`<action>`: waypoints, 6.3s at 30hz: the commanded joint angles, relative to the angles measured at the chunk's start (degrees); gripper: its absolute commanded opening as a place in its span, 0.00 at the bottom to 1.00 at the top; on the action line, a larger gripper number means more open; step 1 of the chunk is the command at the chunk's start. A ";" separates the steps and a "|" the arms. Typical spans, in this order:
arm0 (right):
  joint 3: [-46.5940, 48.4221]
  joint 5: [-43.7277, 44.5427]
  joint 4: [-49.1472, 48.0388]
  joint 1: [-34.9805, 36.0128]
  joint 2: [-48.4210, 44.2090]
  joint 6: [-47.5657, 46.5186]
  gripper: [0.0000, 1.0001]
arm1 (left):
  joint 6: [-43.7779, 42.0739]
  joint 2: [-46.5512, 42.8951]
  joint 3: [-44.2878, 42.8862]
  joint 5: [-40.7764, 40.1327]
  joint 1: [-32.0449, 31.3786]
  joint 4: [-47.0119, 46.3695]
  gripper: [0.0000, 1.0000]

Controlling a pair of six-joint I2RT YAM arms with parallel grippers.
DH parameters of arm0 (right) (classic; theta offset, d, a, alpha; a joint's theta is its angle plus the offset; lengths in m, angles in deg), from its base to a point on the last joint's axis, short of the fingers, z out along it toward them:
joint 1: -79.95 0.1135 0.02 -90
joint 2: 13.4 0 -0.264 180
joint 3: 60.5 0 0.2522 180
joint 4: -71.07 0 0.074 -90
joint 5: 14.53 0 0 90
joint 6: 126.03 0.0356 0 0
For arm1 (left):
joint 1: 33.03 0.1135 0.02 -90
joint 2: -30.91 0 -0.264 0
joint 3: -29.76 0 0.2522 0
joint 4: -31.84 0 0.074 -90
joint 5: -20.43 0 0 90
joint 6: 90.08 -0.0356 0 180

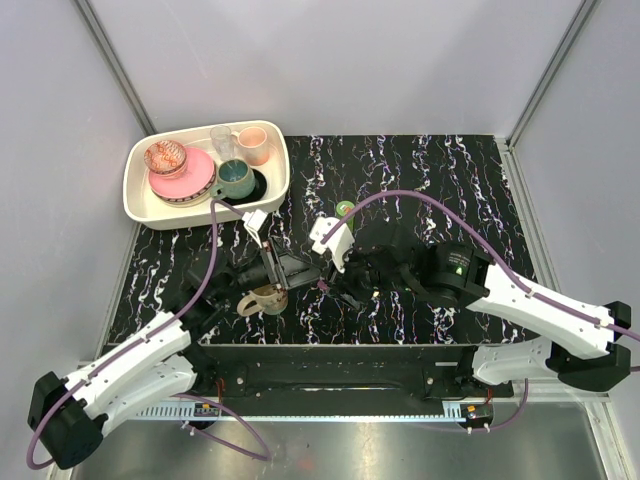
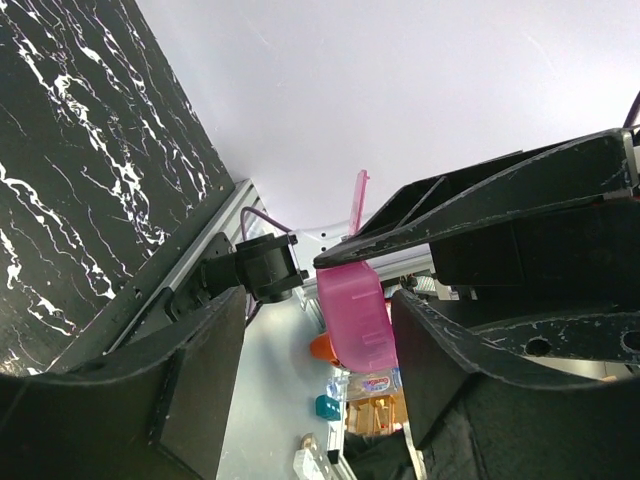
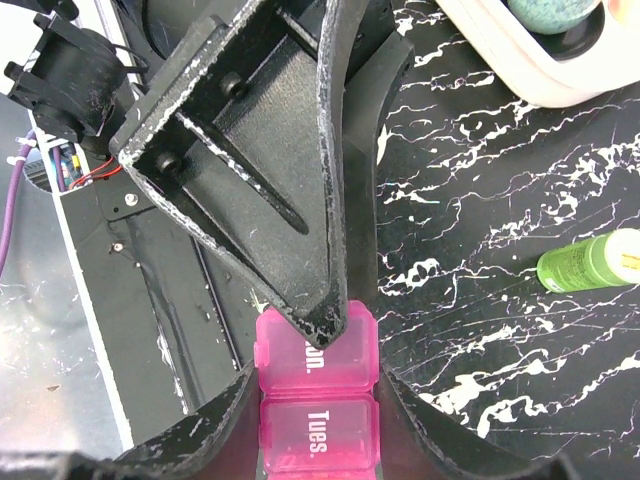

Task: Sort the pills into containers

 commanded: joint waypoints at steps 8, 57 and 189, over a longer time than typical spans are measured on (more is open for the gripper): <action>2.93 1.74 0.92 1.19 0.80 -3.33 0.20 | 0.77 2.40 -4.27 3.88 -0.60 -4.13 0.54; 6.53 -4.86 1.63 1.28 2.12 -7.47 0.93 | 2.09 4.33 -0.85 6.17 -3.23 -6.41 0.00; -45.50 -2.04 -47.50 -11.82 -34.79 63.46 0.38 | 5.34 2.49 -1.72 -3.76 -3.15 -11.51 0.00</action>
